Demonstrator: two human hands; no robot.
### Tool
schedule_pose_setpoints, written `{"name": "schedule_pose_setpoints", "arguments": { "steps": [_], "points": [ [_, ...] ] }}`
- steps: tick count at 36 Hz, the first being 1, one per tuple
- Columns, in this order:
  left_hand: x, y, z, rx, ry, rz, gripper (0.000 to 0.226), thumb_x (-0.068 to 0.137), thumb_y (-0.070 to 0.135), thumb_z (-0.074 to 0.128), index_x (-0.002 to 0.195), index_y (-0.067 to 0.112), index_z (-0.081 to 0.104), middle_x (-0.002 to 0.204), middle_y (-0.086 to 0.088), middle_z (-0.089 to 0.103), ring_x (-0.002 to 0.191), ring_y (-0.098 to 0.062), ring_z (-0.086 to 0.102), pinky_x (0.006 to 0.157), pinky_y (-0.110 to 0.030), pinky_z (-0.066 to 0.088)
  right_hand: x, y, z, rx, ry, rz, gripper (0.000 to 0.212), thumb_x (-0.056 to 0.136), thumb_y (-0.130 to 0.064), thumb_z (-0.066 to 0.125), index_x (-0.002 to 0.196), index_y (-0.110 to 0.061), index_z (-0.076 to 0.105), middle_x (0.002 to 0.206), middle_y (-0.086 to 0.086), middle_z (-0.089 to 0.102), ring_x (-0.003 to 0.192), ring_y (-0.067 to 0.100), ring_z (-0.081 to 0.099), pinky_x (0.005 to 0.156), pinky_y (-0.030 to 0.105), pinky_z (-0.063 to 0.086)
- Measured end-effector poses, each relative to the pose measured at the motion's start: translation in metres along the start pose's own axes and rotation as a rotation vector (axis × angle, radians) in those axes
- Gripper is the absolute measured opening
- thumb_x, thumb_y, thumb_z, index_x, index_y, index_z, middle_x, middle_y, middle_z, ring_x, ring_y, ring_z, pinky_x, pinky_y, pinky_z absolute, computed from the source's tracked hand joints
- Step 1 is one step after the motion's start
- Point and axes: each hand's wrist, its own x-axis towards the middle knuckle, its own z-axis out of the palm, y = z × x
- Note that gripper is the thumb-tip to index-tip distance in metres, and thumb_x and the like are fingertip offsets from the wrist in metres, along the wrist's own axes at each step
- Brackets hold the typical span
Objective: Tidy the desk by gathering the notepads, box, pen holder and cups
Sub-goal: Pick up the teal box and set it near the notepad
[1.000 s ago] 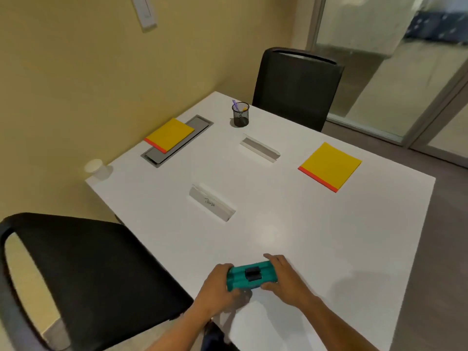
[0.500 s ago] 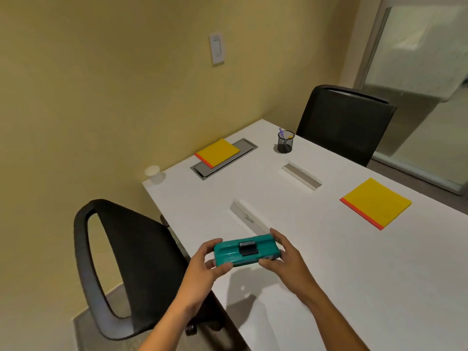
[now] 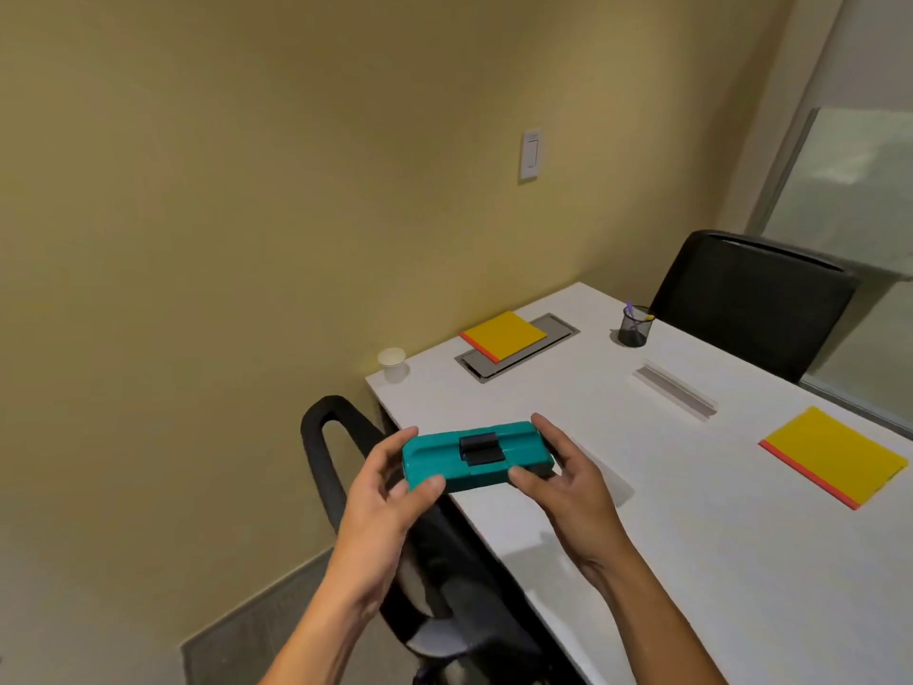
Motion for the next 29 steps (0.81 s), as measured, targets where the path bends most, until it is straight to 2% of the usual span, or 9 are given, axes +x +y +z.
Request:
{"name": "schedule_pose_setpoints", "arguments": {
  "steps": [5, 10, 16, 21, 24, 26, 29],
  "points": [
    [-0.005, 0.025, -0.061, -0.018, -0.008, 0.052, 0.062, 0.073, 0.017, 0.078, 0.131, 0.026, 0.056, 0.115, 0.009, 0.073, 0.107, -0.016, 0.07, 0.082, -0.022, 0.057, -0.002, 0.008, 0.066, 0.014, -0.026, -0.015, 0.065, 0.08, -0.017, 0.086, 0.126, -0.056, 0.062, 0.128, -0.017, 0.067, 0.122, 0.005, 0.064, 0.088, 0.022, 0.057],
    [0.002, 0.037, -0.105, -0.05, -0.033, 0.013, 0.061, 0.073, 0.019, 0.082, 0.129, 0.026, 0.06, 0.123, 0.002, 0.07, 0.111, -0.02, 0.069, 0.084, -0.026, 0.058, 0.0, 0.007, 0.101, -0.023, -0.032, -0.001, 0.072, 0.071, -0.032, 0.09, 0.13, -0.058, 0.058, 0.125, -0.02, 0.066, 0.121, 0.006, 0.064, 0.087, 0.025, 0.058],
    [0.029, 0.04, -0.13, -0.077, -0.135, -0.053, 0.06, 0.069, 0.027, 0.089, 0.123, 0.026, 0.062, 0.125, -0.01, 0.068, 0.114, -0.027, 0.067, 0.086, -0.028, 0.057, 0.025, -0.001, 0.113, -0.1, -0.05, 0.007, 0.066, 0.075, -0.032, 0.087, 0.127, -0.061, 0.059, 0.12, -0.026, 0.066, 0.12, 0.003, 0.064, 0.089, 0.032, 0.06],
    [0.055, 0.046, -0.139, 0.104, -0.253, -0.061, 0.059, 0.068, 0.032, 0.088, 0.121, 0.028, 0.063, 0.122, -0.007, 0.07, 0.108, -0.023, 0.069, 0.09, -0.03, 0.057, 0.058, 0.0, 0.115, -0.104, -0.104, 0.037, 0.069, 0.071, -0.036, 0.09, 0.132, -0.051, 0.061, 0.124, -0.018, 0.067, 0.124, 0.012, 0.064, 0.095, 0.041, 0.06],
    [0.072, 0.051, -0.142, 0.205, -0.275, -0.048, 0.059, 0.07, 0.031, 0.087, 0.124, 0.029, 0.062, 0.119, -0.003, 0.07, 0.101, -0.017, 0.07, 0.082, -0.026, 0.057, 0.077, 0.003, 0.116, -0.112, -0.15, 0.074, 0.072, 0.072, -0.033, 0.09, 0.136, -0.046, 0.06, 0.129, -0.012, 0.066, 0.123, 0.018, 0.065, 0.098, 0.043, 0.058],
    [0.086, 0.051, -0.144, 0.233, -0.269, -0.045, 0.064, 0.069, 0.027, 0.087, 0.127, 0.027, 0.06, 0.119, -0.003, 0.07, 0.101, -0.019, 0.071, 0.079, -0.024, 0.057, 0.087, 0.006, 0.117, -0.143, -0.184, 0.089, 0.071, 0.074, -0.034, 0.09, 0.137, -0.045, 0.059, 0.128, -0.012, 0.066, 0.123, 0.02, 0.065, 0.099, 0.046, 0.057],
    [0.108, 0.049, -0.143, 0.212, -0.216, -0.032, 0.065, 0.068, 0.02, 0.086, 0.127, 0.025, 0.06, 0.118, -0.004, 0.071, 0.102, -0.02, 0.072, 0.078, -0.023, 0.057, 0.097, 0.009, 0.118, -0.242, -0.216, 0.105, 0.063, 0.077, -0.036, 0.088, 0.131, -0.051, 0.058, 0.122, -0.021, 0.065, 0.122, 0.011, 0.064, 0.092, 0.036, 0.061]
  ]
}}
